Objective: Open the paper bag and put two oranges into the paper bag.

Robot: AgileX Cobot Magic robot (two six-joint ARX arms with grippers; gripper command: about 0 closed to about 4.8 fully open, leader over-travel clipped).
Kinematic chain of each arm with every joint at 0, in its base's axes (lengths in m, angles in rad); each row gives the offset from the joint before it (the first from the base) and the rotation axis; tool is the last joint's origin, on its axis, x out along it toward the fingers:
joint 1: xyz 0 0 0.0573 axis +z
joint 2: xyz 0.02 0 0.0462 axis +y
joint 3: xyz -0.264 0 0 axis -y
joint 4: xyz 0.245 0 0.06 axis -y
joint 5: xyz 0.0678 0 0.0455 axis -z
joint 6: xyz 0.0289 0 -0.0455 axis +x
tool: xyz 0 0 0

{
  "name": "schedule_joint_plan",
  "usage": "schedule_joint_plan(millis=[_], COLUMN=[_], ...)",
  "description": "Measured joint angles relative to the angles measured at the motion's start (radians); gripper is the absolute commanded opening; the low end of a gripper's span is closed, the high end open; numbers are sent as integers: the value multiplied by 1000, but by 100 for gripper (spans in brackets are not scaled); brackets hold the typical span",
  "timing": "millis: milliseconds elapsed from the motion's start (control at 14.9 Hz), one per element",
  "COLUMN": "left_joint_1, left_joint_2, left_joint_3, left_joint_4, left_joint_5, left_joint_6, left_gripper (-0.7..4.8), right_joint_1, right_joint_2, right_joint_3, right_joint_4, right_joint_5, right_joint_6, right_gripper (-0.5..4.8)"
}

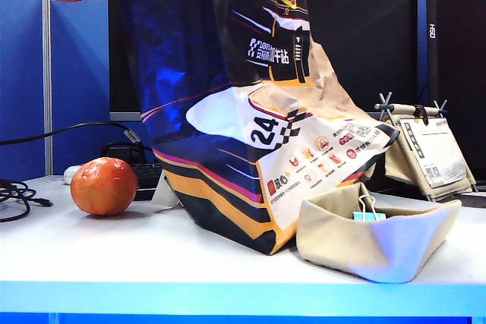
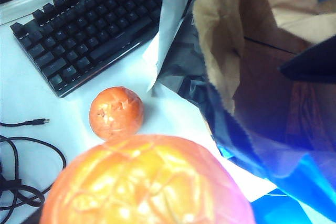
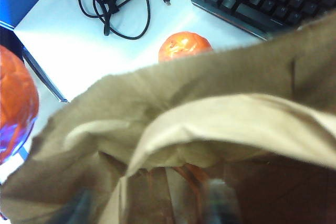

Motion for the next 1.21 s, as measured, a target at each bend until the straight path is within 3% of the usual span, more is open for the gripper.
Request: schedule_joint_plan(millis=[134, 201, 470, 672, 873, 1209], left_joint_1=[0, 0, 0, 0, 0, 0], left_joint_2=[0, 0, 0, 0, 0, 62], left_joint_3=[0, 0, 0, 0, 1, 0], left_joint_4=[0, 0, 27, 148, 330, 383], left_joint_5=[0, 0, 50, 249, 407, 464], left_joint_6=[0, 0, 2, -5, -63, -107], left_gripper=[-6, -5, -6, -5, -6, -6], right_joint_1=[0, 0, 1, 1, 0, -1], right_joint_2=[0, 0, -2, -23, -61, -74], right_joint_3=[0, 0, 5, 5, 31, 143], right_joint_4=[0, 0, 0, 1, 28, 75], right_joint_5=[-4, -16, -44, -43, -43, -39], right_joint_6=[-1, 0, -1, -2, -4, -6], right_gripper=[12, -1, -1, -1, -1, -1])
